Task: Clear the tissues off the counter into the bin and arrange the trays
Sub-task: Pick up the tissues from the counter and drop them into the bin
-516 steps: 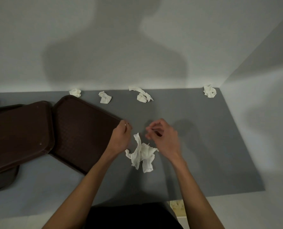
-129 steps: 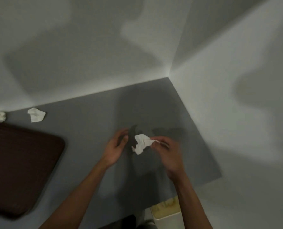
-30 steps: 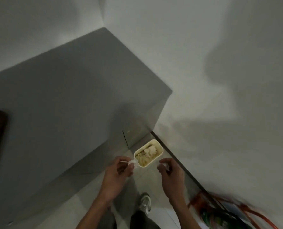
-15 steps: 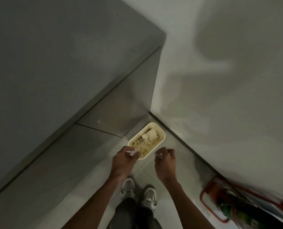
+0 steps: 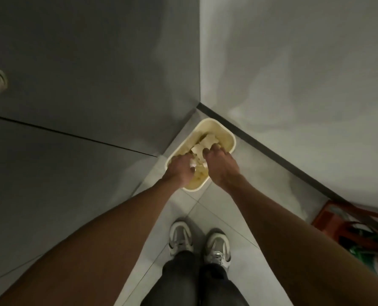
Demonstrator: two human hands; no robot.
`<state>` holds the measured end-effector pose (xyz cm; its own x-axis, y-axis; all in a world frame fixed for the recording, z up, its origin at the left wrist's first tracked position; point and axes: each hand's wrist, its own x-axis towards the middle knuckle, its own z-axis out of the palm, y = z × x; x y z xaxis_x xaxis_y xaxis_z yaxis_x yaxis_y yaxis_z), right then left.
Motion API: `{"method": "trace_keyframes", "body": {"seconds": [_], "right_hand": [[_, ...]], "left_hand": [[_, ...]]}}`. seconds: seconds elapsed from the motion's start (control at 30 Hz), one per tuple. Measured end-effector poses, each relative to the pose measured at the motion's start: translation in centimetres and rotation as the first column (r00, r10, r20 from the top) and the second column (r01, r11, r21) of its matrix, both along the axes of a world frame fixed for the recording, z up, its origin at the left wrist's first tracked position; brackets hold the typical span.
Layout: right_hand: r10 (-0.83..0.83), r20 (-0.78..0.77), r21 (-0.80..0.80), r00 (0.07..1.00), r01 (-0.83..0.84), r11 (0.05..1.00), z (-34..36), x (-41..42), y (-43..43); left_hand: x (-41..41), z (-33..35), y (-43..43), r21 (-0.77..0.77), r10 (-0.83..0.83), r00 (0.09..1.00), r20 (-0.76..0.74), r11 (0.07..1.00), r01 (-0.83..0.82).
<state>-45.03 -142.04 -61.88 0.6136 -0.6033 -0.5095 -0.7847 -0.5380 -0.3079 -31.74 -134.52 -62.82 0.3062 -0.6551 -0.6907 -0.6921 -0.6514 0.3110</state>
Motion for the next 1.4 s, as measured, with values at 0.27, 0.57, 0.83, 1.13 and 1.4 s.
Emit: {"method": "trace_keyframes", "body": {"seconds": [0.27,0.57,0.83,1.13,1.4], "right_hand": [[-0.108,0.016,-0.013,0.994,0.108,0.994,7.6,-1.3,2.0],[-0.198,0.207,-0.121,0.958,0.226,0.967,29.3,-3.0,6.9],[-0.144,0.460,-0.185,0.876,0.253,0.950,49.9,-5.5,17.6],[-0.018,0.671,-0.209,0.741,0.212,0.955,64.6,-3.8,28.4],[0.132,0.726,-0.213,0.674,0.039,0.976,69.5,4.9,37.0]], "left_hand": [[0.4,6.7,2.9,0.120,-0.313,0.943,0.117,0.947,0.299],[0.5,28.0,8.6,-0.183,-0.180,0.952,0.246,0.956,0.228],[-1.4,49.5,21.3,-0.524,0.211,0.973,0.089,0.841,-0.135],[-0.4,64.9,38.0,-0.682,0.515,0.854,0.076,0.651,-0.332],[6.8,69.4,50.7,-0.759,0.717,0.693,0.073,0.491,-0.428]]}}
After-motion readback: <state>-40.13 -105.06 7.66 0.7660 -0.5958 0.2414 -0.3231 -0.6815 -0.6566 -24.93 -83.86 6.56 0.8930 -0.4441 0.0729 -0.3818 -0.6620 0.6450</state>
